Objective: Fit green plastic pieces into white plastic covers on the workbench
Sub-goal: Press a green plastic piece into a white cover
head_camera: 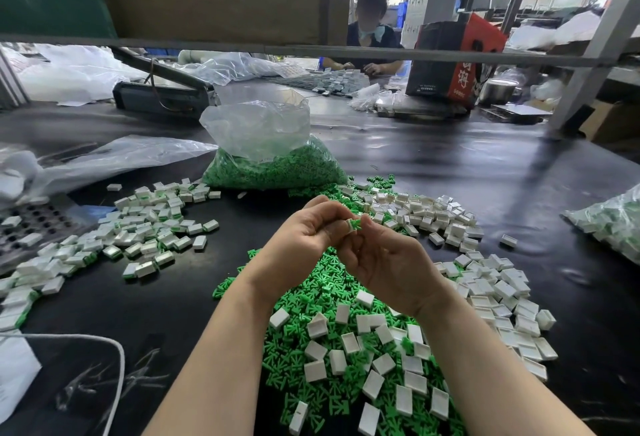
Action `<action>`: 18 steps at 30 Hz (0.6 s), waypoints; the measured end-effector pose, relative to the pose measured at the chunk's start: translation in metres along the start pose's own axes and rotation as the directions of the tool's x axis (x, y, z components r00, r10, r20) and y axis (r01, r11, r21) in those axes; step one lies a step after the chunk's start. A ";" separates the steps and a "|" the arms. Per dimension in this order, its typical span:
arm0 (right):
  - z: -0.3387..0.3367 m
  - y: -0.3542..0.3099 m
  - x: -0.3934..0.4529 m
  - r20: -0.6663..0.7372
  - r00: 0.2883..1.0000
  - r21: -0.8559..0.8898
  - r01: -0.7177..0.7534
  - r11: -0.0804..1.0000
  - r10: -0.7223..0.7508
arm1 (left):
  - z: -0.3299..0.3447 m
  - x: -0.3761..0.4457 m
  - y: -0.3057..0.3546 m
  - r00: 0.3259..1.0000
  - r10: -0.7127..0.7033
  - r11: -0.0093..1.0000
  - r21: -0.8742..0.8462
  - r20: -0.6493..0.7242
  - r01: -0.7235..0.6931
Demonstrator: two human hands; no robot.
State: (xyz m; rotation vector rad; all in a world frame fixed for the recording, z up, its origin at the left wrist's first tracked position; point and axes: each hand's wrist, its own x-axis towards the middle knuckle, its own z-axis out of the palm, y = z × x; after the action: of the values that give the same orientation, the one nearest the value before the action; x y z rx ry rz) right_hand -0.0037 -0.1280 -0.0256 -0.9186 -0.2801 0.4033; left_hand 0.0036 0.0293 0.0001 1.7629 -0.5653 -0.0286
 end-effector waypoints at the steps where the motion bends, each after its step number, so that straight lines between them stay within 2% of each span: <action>1: 0.000 0.000 0.000 0.003 1.000 -0.005 0.004 1.000 -0.004 | 0.000 0.000 0.000 1.000 -0.001 1.000 -0.002 0.000 0.001; 8: -0.001 -0.001 0.001 0.003 0.999 -0.010 -0.038 0.999 0.038 | 0.003 0.002 -0.003 1.000 -0.028 0.999 -0.023 -0.015 0.028; 18: 0.003 -0.001 0.000 0.004 1.000 0.035 -0.016 0.999 0.016 | 0.003 0.001 -0.001 0.999 -0.031 0.997 -0.064 -0.007 0.031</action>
State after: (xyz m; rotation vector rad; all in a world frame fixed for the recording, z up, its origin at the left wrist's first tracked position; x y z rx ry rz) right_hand -0.0052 -0.1266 -0.0225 -0.8860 -0.2685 0.4236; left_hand 0.0034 0.0265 -0.0011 1.7087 -0.5254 -0.0605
